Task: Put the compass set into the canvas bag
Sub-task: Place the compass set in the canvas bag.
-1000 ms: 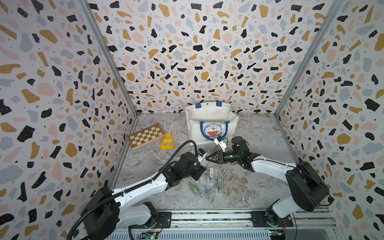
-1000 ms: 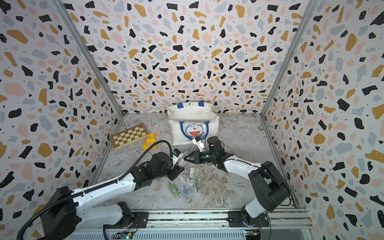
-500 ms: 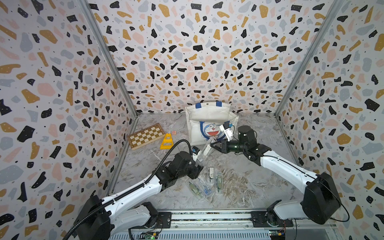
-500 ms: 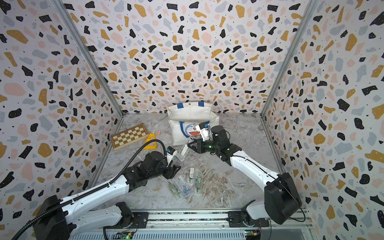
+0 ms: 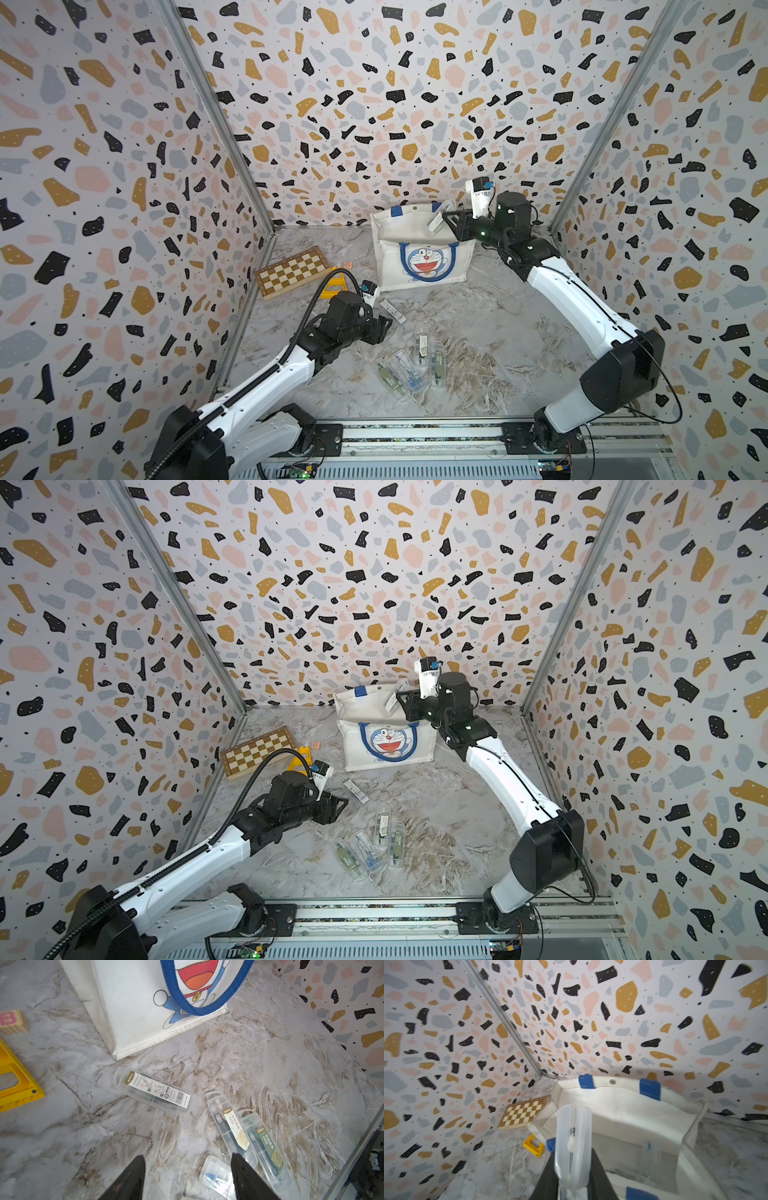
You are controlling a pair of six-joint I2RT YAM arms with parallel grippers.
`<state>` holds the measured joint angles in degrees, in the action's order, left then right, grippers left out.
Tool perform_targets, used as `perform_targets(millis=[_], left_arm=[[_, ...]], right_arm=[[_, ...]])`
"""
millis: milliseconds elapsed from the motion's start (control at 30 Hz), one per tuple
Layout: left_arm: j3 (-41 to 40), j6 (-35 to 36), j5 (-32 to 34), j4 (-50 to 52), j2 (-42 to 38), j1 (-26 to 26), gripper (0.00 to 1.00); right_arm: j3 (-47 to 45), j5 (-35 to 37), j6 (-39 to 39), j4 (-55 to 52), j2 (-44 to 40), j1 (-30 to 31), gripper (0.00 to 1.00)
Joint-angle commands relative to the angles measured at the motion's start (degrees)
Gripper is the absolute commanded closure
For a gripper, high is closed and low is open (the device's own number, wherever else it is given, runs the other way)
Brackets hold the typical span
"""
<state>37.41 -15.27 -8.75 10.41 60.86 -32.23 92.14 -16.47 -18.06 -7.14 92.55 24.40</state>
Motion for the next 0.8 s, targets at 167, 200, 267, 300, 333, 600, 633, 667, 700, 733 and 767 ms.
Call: perform_targets(millis=[167,200,267,300,333,600,633,667,700,733,767], left_arm=[[-1.33,-3.16,0.59,-0.45,1.08,0.58,0.34],[-1.36,-3.40,0.90,-0.31,1.10,0.57,0.34],[-1.76,-3.64,1.27,-0.37,1.11,0.59,0.34],[-1.90,-3.66,1.36,-0.35,1.10,0.59,0.34],[-2.03,-3.71,1.41,-0.39,1.10,0.62,0.34],[-0.76,-3.93,-0.81,1.40,2.46,0.66,0.33],[-0.63,-3.98,-0.91,1.30,2.70,0.66,0.33],[-0.51,-3.90,-0.93,1.29,2.98,0.66,0.33],[-0.37,-3.92,-0.83,1.38,3.27,0.67,0.33],[-0.28,-3.99,-0.83,1.69,3.62,0.65,0.33],[-0.15,-4.06,-0.83,1.74,3.93,0.67,0.33]], right_arm=[[16.59,8.85,5.64,-10.22,14.06,-0.44,1.00],[17.82,9.08,5.64,-10.94,15.70,-0.42,1.00],[19.63,8.77,5.61,-12.06,18.54,-0.42,1.00],[20.41,8.30,5.50,-12.73,19.86,-0.46,1.00],[21.26,7.53,5.64,-13.42,21.17,-0.45,1.00],[29.04,7.42,6.52,-20.60,30.84,-0.15,1.00],[29.71,7.57,6.71,-21.34,31.81,0.03,1.00],[30.30,7.80,6.84,-22.02,32.38,0.15,1.00],[30.78,8.06,7.22,-22.75,33.30,0.37,1.00],[30.96,8.27,7.37,-23.24,33.86,0.54,1.00],[30.93,8.38,7.47,-23.59,34.21,0.56,1.00]])
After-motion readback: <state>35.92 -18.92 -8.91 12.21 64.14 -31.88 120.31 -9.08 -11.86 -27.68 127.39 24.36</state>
